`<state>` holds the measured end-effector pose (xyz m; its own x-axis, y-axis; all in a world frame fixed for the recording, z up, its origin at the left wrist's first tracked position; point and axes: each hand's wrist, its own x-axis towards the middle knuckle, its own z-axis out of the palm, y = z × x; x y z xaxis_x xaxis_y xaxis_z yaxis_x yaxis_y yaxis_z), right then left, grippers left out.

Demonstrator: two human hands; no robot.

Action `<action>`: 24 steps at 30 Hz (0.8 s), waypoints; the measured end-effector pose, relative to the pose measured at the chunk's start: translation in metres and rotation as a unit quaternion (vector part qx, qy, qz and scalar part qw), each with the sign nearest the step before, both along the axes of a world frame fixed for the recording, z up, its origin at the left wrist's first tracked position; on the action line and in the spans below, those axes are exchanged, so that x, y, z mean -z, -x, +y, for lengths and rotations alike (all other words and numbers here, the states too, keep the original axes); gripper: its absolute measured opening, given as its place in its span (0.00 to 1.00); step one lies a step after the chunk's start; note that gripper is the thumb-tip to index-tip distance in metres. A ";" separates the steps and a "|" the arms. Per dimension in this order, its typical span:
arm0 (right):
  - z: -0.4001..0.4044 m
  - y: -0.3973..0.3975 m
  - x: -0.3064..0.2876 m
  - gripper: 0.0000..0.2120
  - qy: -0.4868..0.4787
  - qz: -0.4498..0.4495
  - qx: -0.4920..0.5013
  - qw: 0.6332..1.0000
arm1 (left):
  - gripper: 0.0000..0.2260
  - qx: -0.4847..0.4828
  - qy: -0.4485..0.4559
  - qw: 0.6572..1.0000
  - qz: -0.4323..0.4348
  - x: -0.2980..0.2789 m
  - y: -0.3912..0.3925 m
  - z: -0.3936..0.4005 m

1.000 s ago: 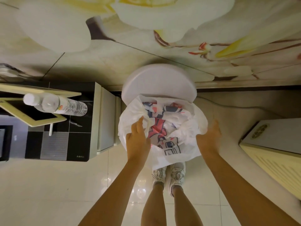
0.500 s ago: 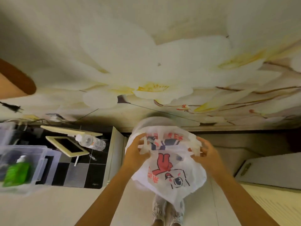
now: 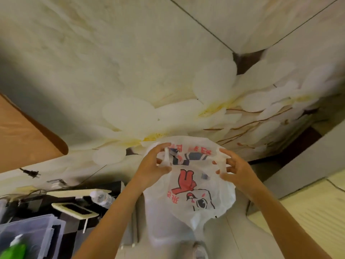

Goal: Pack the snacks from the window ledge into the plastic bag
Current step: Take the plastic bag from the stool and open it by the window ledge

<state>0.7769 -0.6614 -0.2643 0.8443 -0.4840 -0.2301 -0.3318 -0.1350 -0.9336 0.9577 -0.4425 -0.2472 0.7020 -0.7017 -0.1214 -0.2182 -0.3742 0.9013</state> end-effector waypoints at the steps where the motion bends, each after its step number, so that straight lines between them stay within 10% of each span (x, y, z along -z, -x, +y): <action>1: 0.005 0.007 -0.010 0.32 0.004 -0.015 0.020 1.000 | 0.30 0.014 0.011 1.000 -0.008 -0.009 0.000 0.001; 13: 0.113 0.132 -0.071 0.31 0.035 -0.101 0.287 0.952 | 0.29 0.283 0.025 0.957 -0.064 -0.057 0.039 -0.025; 24: 0.214 0.346 -0.082 0.32 0.052 -0.099 0.531 0.840 | 0.25 0.528 0.044 0.848 0.026 -0.083 0.256 -0.062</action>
<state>0.4308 -0.4471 -0.1827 -0.0602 -0.9971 -0.0468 -0.1560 0.0557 -0.9862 0.7014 -0.5044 -0.1640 -0.3269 -0.9438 -0.0482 -0.3492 0.0732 0.9342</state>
